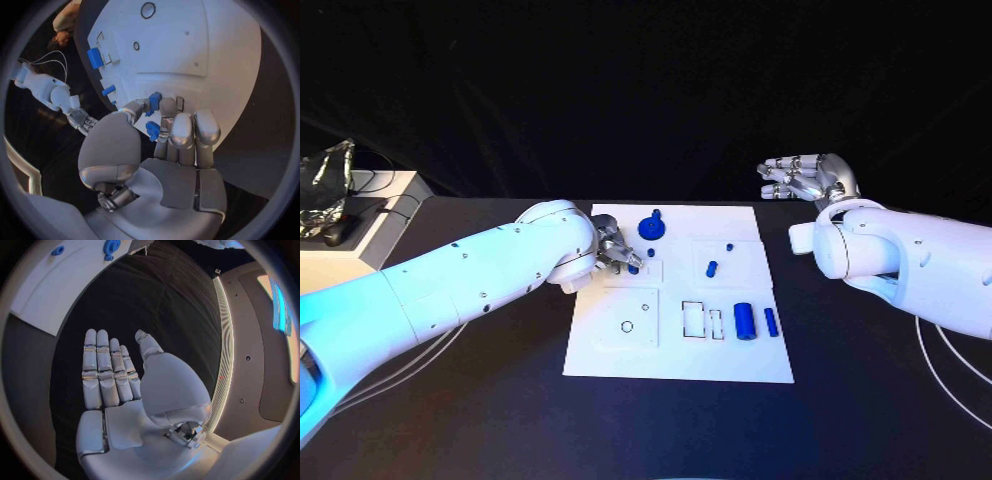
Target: Assemble the parts on the task board
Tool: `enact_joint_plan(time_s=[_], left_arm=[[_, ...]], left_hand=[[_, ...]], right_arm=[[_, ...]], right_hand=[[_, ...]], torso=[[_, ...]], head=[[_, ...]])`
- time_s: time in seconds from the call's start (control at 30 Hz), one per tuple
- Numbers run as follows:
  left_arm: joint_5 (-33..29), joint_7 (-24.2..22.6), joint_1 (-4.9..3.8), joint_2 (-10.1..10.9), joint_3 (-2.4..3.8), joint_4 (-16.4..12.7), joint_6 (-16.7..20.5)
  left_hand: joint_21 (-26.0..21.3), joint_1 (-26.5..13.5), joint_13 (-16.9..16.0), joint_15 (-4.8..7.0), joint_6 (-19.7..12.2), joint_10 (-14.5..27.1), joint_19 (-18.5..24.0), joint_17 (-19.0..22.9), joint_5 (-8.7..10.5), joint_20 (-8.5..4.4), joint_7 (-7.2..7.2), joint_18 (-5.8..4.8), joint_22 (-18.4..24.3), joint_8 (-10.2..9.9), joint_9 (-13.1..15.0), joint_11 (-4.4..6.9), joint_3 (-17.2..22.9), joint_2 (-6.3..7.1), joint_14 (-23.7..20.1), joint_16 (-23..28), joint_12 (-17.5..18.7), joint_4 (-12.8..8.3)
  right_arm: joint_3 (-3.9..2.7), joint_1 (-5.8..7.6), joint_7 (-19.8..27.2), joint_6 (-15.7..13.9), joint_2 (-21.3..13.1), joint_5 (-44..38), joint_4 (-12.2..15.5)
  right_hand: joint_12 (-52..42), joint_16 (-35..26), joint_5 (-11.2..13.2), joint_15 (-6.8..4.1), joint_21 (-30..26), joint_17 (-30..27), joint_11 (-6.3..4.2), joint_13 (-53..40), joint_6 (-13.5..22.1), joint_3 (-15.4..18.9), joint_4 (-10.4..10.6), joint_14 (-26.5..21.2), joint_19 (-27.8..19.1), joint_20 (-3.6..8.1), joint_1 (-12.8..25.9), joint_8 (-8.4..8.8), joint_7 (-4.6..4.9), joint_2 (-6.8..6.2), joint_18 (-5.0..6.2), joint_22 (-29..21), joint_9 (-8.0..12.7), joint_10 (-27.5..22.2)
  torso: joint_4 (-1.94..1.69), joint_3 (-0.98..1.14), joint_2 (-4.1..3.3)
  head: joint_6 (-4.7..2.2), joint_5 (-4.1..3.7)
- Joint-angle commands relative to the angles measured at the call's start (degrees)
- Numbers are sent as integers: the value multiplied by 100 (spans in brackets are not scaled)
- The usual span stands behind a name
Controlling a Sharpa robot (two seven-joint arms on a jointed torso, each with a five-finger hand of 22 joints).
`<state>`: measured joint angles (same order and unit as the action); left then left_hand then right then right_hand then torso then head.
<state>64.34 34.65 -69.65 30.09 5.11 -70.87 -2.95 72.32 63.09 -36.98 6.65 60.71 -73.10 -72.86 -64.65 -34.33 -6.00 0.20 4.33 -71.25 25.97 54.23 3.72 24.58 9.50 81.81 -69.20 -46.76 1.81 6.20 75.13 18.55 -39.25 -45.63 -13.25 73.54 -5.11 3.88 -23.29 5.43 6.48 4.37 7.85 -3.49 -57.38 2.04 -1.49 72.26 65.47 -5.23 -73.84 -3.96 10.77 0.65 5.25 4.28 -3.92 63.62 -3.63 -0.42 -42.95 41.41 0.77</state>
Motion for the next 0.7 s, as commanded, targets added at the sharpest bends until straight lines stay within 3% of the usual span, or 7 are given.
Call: enact_joint_plan(time_s=[0.03, 0.1, 0.3, 0.57, 0.7], left_arm=[[-50, -32, 26, -49, -21, -23, -74], [-52, -33, 26, -51, -21, -23, -80], [-56, -35, 25, -52, -22, -20, -91], [-62, -34, 25, -52, -22, -20, -101], [-64, -33, 25, -44, -21, -16, -95]], left_hand=[[-34, 105, 23, 11, 150, -73, -52, -7, 13, 5, -200, -38, -9, 28, 183, 134, 47, -179, 20, -38, -41, -240], [-44, 139, 43, 12, 156, -68, -57, 1, 21, 2, -219, -42, -18, 14, 154, 133, -232, -219, 18, -38, -60, -155], [-72, 218, 89, 12, 182, -51, -66, 7, 29, -6, -232, -51, -40, 15, 119, 142, -552, -223, 14, -47, -94, 1], [-110, 294, 130, 13, 220, -33, -81, 20, 48, -8, -254, -59, -84, 49, 124, 145, -1725, -438, 12, -52, -146, 380], [-126, 416, 153, 12, 211, -22, -88, 32, 41, -11, -250, -59, -105, 45, 116, 140, -1982, -484, 5, -43, -157, 498]], right_arm=[[-1, 1, 31, 100, 5, -15, -1], [-1, 1, 31, 100, 5, -15, -1], [-1, 1, 32, 99, 6, -15, -6], [-1, 1, 32, 100, 9, -14, -9], [-1, 1, 30, 99, 8, -11, -14]], right_hand=[[-39, -22, -38, -2, 28, -10, -2, 6, 38, 37, -8, -26, -29, -4, -27, 16, 16, -1, -28, -6, 2, -42], [-39, -22, -38, -1, 28, -10, -1, 6, 39, 40, -9, -28, -30, -4, -27, 16, 16, 0, -28, -7, 2, -44], [-39, -22, -38, -1, 28, -10, -1, 6, 39, 40, -9, -28, -30, -4, -27, 16, 16, 0, -28, -7, 2, -44], [-42, -22, -37, 1, 28, -11, 2, 6, 46, 54, -10, -33, -35, -7, -24, 16, 21, 4, -27, -7, 2, -51], [-39, -24, -20, 22, 9, -16, 22, 5, 83, 107, 23, -81, -74, -26, 30, 17, 38, 1, -34, -14, 2, -96]], torso=[[-8, 0, 0], [-7, 2, 1], [-10, -1, 1], [-6, -3, 0], [-7, -6, 4]], head=[[2, -13], [8, -15], [13, -22], [25, -27], [23, -37]])
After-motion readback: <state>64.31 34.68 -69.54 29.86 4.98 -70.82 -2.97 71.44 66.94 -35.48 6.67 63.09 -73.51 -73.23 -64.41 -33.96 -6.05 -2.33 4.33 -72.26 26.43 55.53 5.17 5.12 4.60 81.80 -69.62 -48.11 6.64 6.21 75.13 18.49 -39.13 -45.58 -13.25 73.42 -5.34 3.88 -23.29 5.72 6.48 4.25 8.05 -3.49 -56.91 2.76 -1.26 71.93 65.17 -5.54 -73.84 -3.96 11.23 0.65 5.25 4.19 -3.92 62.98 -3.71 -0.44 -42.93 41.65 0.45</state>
